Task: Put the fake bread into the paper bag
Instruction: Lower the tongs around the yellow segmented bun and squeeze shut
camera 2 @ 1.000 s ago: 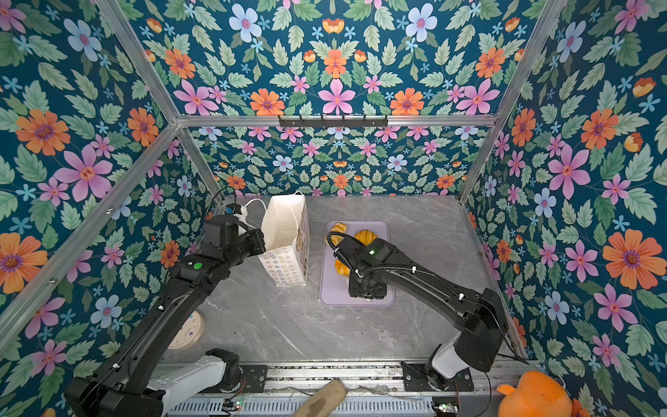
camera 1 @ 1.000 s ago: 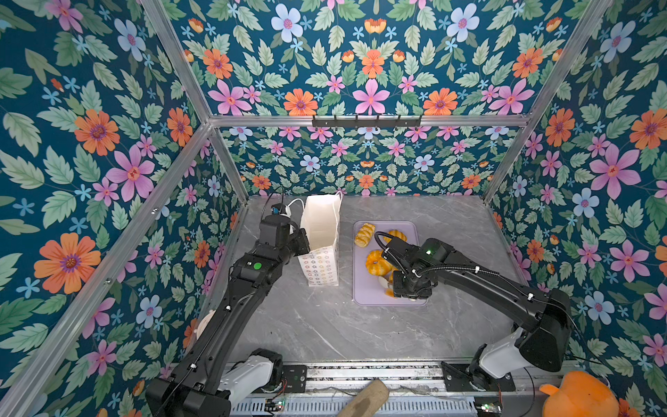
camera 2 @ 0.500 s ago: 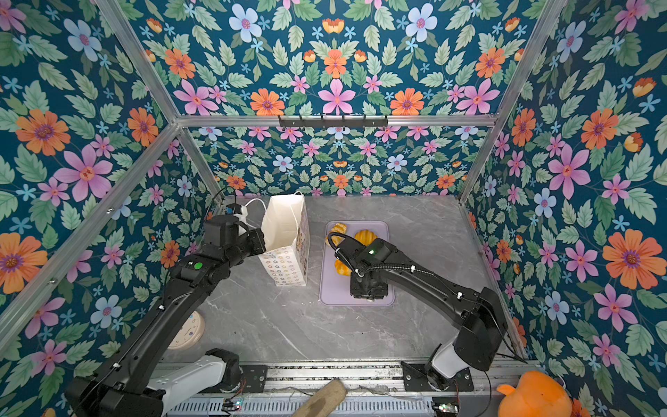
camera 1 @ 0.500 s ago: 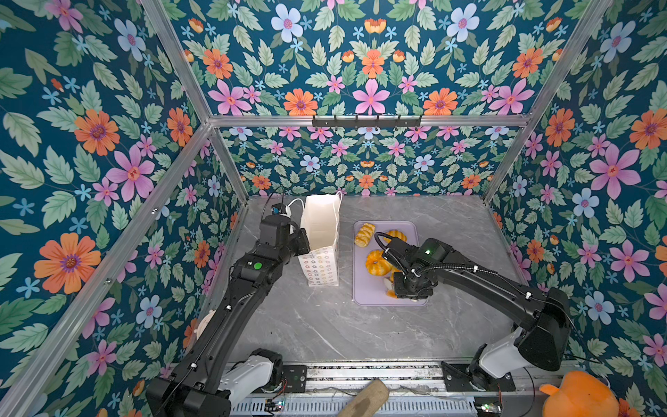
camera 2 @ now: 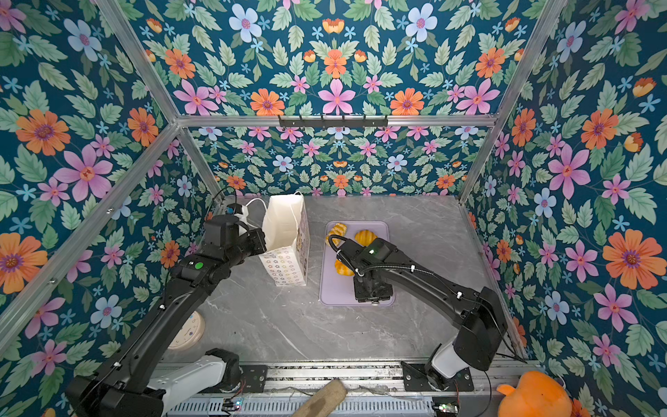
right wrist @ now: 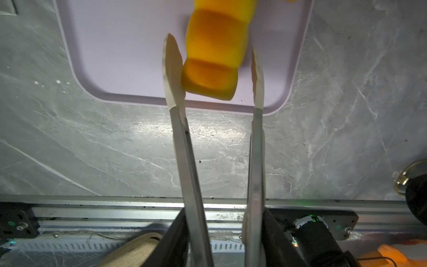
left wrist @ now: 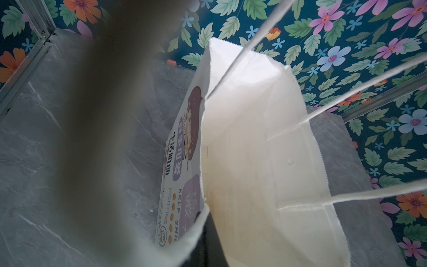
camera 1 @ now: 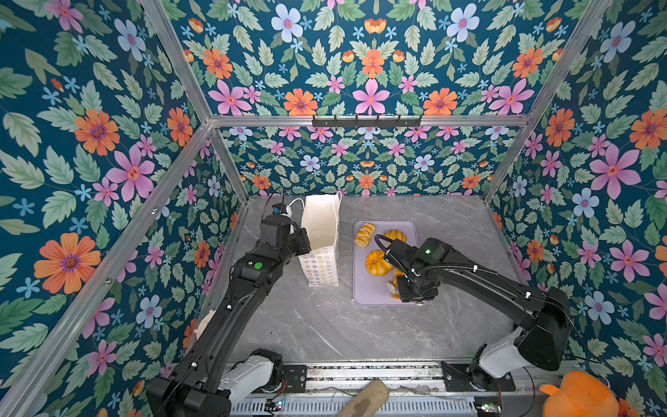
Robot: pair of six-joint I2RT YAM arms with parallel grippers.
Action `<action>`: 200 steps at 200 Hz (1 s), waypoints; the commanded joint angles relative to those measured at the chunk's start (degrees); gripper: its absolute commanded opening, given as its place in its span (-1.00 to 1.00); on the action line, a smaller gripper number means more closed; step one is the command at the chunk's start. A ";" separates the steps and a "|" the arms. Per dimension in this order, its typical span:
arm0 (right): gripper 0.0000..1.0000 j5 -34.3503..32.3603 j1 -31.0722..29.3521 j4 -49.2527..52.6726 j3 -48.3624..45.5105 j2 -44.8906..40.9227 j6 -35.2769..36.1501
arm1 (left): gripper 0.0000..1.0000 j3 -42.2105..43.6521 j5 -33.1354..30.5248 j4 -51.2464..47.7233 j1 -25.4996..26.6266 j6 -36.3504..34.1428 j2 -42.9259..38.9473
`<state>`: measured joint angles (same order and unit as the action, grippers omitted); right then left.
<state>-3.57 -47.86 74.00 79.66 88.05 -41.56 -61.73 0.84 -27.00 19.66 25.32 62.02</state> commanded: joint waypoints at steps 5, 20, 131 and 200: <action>-0.02 -0.10 0.37 2.38 1.02 0.52 1.04 | -1.00 0.06 0.12 -1.30 -0.02 0.14 0.06; 0.02 0.19 0.95 2.33 1.99 0.93 0.85 | -1.00 0.10 0.15 -1.30 0.02 0.08 0.01; -0.05 0.43 2.24 4.28 5.95 4.30 0.89 | -1.00 0.11 0.21 -0.86 -0.02 -0.19 0.56; -0.30 1.59 2.41 5.33 7.69 6.23 2.48 | -1.00 -0.40 -0.56 -1.56 0.03 -0.45 -0.13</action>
<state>-2.20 -45.45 77.25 86.83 94.15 -39.94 -61.91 0.99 -26.96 19.66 25.32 62.24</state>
